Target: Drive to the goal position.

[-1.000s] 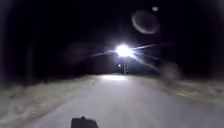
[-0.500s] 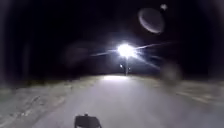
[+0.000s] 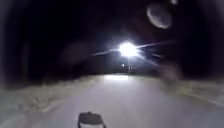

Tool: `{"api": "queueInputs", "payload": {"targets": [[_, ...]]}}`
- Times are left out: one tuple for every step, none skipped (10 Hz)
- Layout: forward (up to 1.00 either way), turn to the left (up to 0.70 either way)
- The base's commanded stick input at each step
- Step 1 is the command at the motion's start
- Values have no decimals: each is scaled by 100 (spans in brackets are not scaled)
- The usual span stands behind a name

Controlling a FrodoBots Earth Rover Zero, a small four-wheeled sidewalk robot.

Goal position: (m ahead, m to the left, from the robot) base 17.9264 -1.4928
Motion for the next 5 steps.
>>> {"api": "queueInputs", "payload": {"targets": [[100, 16], [100, 5], [100, 4], [100, 4], [100, 3]]}}
